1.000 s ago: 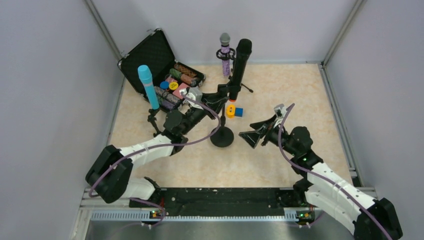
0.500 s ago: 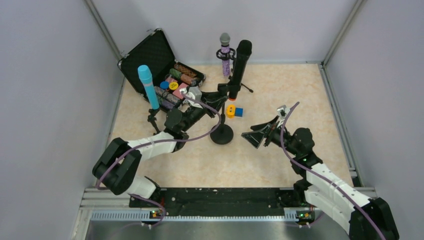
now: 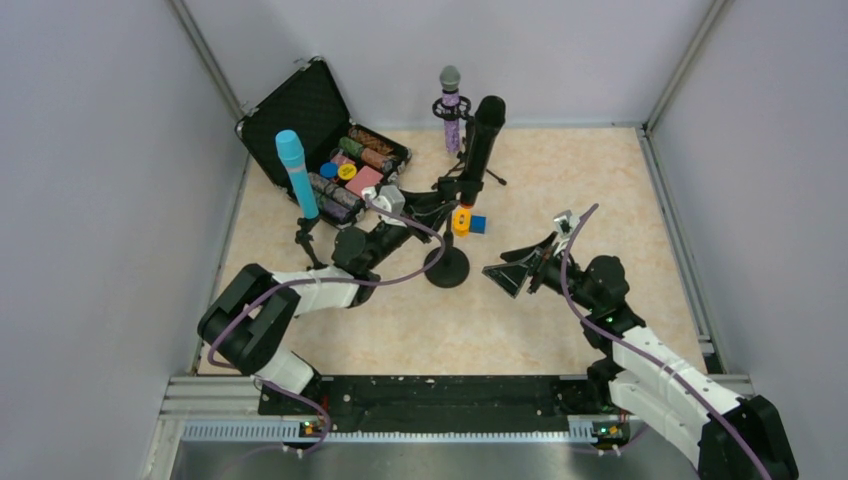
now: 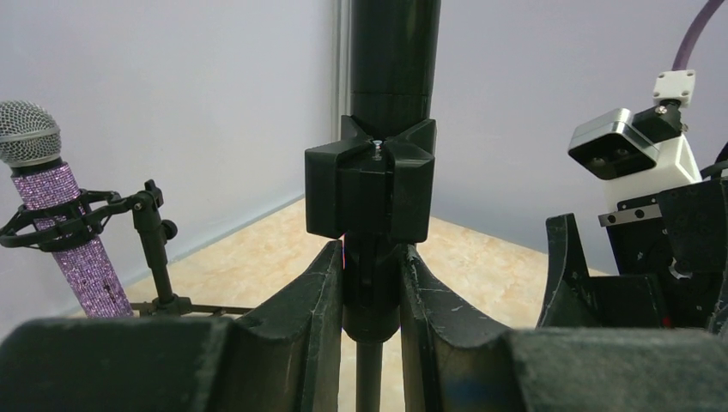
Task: Attach the microphones to the stand
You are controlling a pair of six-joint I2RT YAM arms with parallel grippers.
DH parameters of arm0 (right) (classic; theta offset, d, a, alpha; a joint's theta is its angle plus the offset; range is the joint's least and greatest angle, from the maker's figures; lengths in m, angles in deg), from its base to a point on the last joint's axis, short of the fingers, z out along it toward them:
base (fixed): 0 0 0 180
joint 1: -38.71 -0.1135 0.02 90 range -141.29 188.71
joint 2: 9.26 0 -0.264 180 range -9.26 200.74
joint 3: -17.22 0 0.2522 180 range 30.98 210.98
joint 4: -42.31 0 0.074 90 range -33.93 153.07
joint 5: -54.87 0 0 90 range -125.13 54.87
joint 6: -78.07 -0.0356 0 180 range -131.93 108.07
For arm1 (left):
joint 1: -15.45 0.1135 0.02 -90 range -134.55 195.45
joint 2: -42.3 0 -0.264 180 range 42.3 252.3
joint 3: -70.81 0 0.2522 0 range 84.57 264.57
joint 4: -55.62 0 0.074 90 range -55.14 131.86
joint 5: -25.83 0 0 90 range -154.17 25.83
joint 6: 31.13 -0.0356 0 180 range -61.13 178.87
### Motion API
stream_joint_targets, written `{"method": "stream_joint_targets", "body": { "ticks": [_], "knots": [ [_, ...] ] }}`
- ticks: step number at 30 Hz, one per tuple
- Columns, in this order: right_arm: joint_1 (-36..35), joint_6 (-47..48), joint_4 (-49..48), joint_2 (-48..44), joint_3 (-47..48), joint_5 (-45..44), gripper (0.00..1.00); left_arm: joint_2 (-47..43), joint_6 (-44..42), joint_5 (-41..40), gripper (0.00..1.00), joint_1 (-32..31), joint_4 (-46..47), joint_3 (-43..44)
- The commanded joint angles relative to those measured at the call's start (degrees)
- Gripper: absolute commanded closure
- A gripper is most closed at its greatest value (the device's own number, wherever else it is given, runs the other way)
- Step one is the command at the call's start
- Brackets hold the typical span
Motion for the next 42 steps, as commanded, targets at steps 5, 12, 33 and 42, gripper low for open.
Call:
{"method": "stream_joint_targets", "body": {
  "ticks": [5,12,33,42],
  "knots": [
    [0.54,0.27,-1.68,-1.32,1.22,0.39,0.01,-2.11,-0.24,2.87,1.00,0.01,12.91,-2.13],
    [0.51,0.05,-1.86,-1.77,1.30,0.38,0.01,-3.49,-1.94,4.03,1.00,-0.08,12.84,-4.63],
    [0.47,-0.23,-1.61,-2.39,1.22,0.10,0.01,-5.41,-6.31,7.17,0.45,-0.12,5.36,-3.40],
    [0.52,-0.12,-1.51,-2.22,1.75,0.30,0.01,-8.41,-7.44,3.19,0.27,-0.16,0.71,-5.13]
  ]
}}
